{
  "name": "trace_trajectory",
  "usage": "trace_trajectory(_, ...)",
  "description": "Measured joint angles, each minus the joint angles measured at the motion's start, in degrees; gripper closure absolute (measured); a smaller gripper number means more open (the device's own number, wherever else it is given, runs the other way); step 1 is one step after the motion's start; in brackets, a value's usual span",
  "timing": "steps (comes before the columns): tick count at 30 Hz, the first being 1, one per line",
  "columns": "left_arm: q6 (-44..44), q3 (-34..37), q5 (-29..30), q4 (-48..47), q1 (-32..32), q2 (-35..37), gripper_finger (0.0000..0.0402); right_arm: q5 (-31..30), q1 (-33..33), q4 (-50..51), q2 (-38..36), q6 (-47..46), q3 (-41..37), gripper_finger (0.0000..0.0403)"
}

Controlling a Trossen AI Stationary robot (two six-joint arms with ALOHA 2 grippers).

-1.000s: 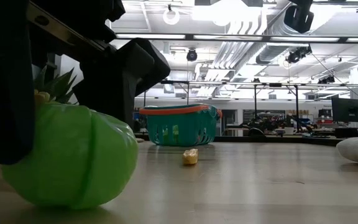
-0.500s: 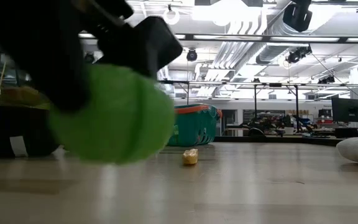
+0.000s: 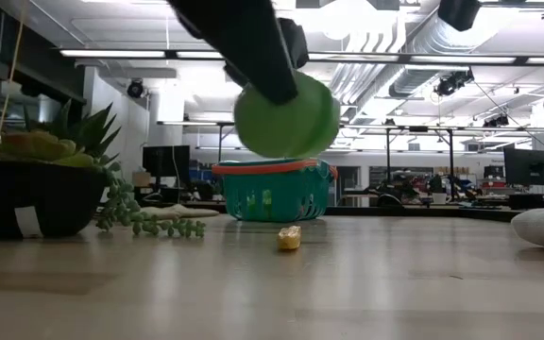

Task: Pick and placing Produce into tupperware
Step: Put the green cabbage in the green basket

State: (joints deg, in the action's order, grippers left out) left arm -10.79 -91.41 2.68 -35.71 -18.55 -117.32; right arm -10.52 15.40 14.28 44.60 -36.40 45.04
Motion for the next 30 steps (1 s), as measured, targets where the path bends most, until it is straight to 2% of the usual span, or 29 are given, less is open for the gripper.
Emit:
trace_trajectory(13, 0.1, -9.8, 0.0, -10.4, 7.3, 0.0, 0.0172, -1.8, 0.0, 0.0, -6.9, 3.1, 0.0, 0.0402)
trace_trajectory(21, 0.6, -15.3, 0.4, -18.0, 14.5, 0.0, 0.0172, -2.1, 0.0, 0.1, -7.2, 3.6, 0.0, 0.0402)
trace_trajectory(30, 4.6, -19.1, 2.1, -21.1, 22.1, 0.0, 0.0172, -2.6, 0.0, 0.1, -7.1, 4.5, 0.0, 0.0402)
